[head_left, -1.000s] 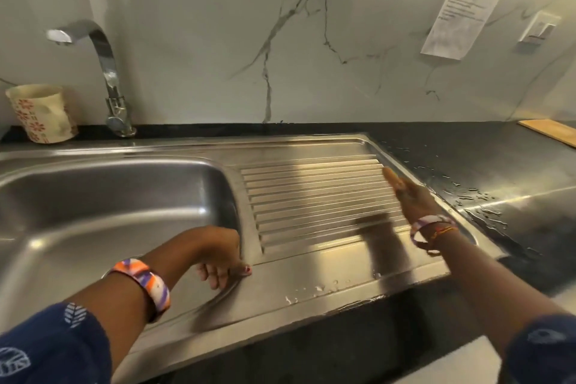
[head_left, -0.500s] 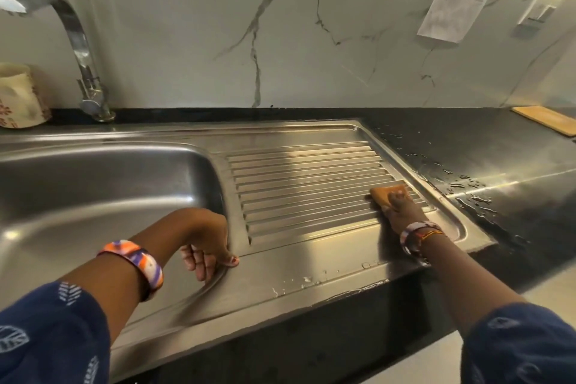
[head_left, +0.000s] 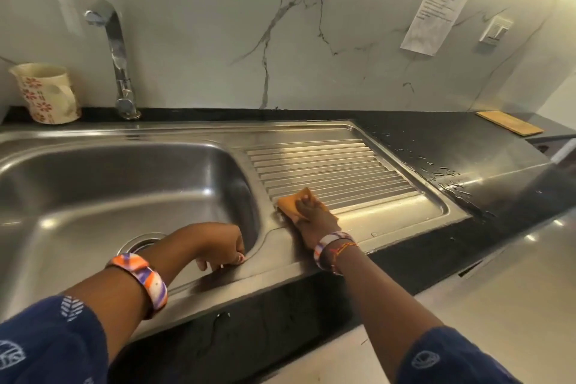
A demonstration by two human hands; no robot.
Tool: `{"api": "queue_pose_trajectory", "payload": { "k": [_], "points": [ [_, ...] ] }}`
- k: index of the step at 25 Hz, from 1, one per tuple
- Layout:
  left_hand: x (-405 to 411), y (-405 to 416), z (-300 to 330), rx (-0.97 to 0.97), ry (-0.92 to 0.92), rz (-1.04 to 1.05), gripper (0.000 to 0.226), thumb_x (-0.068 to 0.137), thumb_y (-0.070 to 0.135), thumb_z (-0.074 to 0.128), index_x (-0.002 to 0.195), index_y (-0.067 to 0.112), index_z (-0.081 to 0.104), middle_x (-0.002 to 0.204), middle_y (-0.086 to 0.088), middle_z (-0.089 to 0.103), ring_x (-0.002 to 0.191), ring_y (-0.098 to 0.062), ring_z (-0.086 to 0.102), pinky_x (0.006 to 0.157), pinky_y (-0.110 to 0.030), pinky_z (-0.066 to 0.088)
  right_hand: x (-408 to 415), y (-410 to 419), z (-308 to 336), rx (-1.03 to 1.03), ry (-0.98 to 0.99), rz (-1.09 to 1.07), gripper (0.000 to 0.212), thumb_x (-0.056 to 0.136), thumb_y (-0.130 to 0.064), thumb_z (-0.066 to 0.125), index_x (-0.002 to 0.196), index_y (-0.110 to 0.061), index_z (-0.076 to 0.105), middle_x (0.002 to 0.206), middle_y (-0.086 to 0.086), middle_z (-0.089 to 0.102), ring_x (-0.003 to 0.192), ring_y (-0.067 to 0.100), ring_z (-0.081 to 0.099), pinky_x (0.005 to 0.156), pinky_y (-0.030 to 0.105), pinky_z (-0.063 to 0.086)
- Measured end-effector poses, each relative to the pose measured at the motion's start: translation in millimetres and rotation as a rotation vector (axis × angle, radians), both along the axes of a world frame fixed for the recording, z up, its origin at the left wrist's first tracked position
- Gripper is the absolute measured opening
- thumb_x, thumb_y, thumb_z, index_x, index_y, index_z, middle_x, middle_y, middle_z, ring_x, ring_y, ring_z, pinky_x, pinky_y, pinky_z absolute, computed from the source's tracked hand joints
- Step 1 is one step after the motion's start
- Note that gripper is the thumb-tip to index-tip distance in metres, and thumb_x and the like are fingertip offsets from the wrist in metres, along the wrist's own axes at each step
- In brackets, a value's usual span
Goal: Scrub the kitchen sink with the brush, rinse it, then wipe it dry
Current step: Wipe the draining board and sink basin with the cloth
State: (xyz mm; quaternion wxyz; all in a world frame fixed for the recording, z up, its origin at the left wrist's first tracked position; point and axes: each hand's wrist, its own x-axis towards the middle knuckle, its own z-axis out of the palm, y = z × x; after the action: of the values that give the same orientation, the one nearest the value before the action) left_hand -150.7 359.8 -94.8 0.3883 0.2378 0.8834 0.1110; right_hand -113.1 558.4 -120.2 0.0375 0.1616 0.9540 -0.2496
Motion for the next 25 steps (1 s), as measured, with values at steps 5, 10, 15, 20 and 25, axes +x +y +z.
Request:
{"api": "queue_pose_trajectory", "payload": {
  "k": [5, 10, 15, 20, 25],
  "points": [
    [13.2, -21.3, 7.6, -0.123, 0.021, -0.027, 0.031, 0.098, 0.023, 0.043, 0.122, 0.011, 0.059, 0.098, -0.001, 0.058, 0.084, -0.014, 0.060, 0.064, -0.020, 0.051, 12.7, -63.7, 3.9, -0.048, -0.027, 0.212, 0.043, 0.097, -0.037, 0.043, 0.140, -0.030, 0.042, 0.148, 0.003, 0.038, 0.134, 0.025, 0.039, 0.110, 0.032, 0.029],
    [15.3, -14.6, 20.0, -0.195, 0.029, 0.016, 0.030, 0.097, 0.022, 0.044, 0.121, 0.009, 0.057, 0.102, -0.001, 0.061, 0.087, -0.014, 0.066, 0.061, -0.020, 0.047, 33.1, -45.3, 40.2, -0.940, 0.160, -0.085, 0.016, 0.096, -0.017, 0.050, 0.104, -0.015, 0.064, 0.090, 0.003, 0.056, 0.069, 0.010, 0.050, 0.062, 0.018, 0.040],
    [8.1, 44.2, 15.2, -0.053, 0.275, 0.117, 0.037, 0.096, 0.034, 0.049, 0.122, 0.008, 0.054, 0.119, -0.006, 0.059, 0.106, -0.020, 0.060, 0.085, -0.028, 0.048, 14.1, 73.2, 66.8, -0.824, 0.401, -0.222, 0.023, 0.096, 0.001, 0.042, 0.112, -0.006, 0.056, 0.089, 0.003, 0.056, 0.079, 0.020, 0.054, 0.060, 0.016, 0.049],
    [-8.9, 92.6, 8.5, -0.188, 0.427, 0.139, 0.039, 0.092, 0.038, 0.054, 0.121, 0.012, 0.057, 0.118, -0.005, 0.060, 0.109, -0.022, 0.057, 0.095, -0.033, 0.046, -19.3, 215.6, 61.3, 0.089, 0.267, -0.240, 0.041, 0.096, -0.017, 0.041, 0.137, -0.015, 0.047, 0.130, 0.016, 0.053, 0.117, 0.035, 0.051, 0.098, 0.039, 0.041],
    [-22.0, 107.0, 13.1, -0.325, 0.402, 0.142, 0.051, 0.087, 0.041, 0.061, 0.125, 0.008, 0.056, 0.123, -0.008, 0.061, 0.111, -0.026, 0.058, 0.095, -0.034, 0.047, 6.0, 277.1, 38.2, 0.304, -0.074, -0.270, 0.044, 0.099, -0.017, 0.038, 0.142, -0.025, 0.038, 0.150, 0.007, 0.035, 0.140, 0.030, 0.028, 0.118, 0.049, 0.010]
  ]
}}
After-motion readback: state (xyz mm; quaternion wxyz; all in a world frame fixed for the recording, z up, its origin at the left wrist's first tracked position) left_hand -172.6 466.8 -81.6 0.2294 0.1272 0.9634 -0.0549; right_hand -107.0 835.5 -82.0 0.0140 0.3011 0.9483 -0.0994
